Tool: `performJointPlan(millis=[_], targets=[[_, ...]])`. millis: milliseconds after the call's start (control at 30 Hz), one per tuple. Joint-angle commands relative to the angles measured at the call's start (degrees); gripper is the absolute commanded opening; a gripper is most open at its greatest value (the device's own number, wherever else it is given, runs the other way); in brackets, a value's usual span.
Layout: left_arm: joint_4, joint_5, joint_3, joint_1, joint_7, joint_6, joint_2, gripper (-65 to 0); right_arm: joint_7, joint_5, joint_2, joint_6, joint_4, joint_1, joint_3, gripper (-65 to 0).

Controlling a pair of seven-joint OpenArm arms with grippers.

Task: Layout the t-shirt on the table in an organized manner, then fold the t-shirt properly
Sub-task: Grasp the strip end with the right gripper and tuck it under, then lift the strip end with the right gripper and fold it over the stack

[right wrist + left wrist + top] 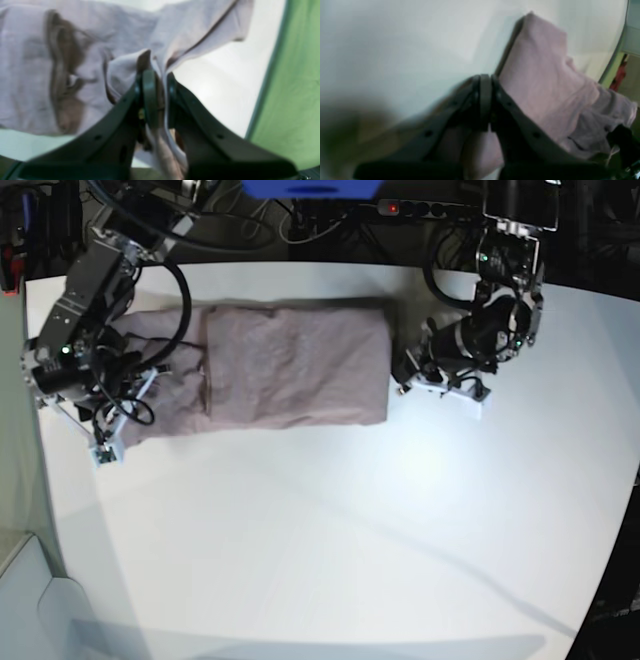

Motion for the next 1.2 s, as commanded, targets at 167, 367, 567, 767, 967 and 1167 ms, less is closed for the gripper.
performJointPlan(millis=[167,367,567,767,967,1167], targets=[[-1.5,-0.3,0.6,-1.4,-0.3,-0.1,-0.1,-65.0,-1.2,2.7,-2.3,-0.2,3.3,-3.1,-8.0,-65.0],[-1.6,-0.3,3.3,-2.5,-0.5,-0.1,-0.1,-65.0,-1.2,11.8,-2.3,-0.2,3.4,-4.7,-13.8,-65.0],[-1.6,-0.3,4.3,-2.8,-0.6,-0.1,-0.1,-65.0,-1.2,16.1,-2.5,-0.2,3.2,-4.1,-18.4,-65.0],[-1.6,-0.3,4.2,-2.8,-0.6,0.1,-0.1,-65.0,-0.8,16.6,-4.1,-0.2,2.8,-2.7,-22.6,-65.0],[-1.6,-0.3,4.1,-2.8,-0.4,0.1,1.0,-65.0,-0.7,16.6,-4.1,-0.2,1.1,-1.4,-27.4,-65.0],[-1.6,-0.3,4.4,-2.8,-0.5,0.1,1.4,-65.0,3.2,16.6,-4.1,-0.2,-3.5,-0.9,-31.2,-65.0]])
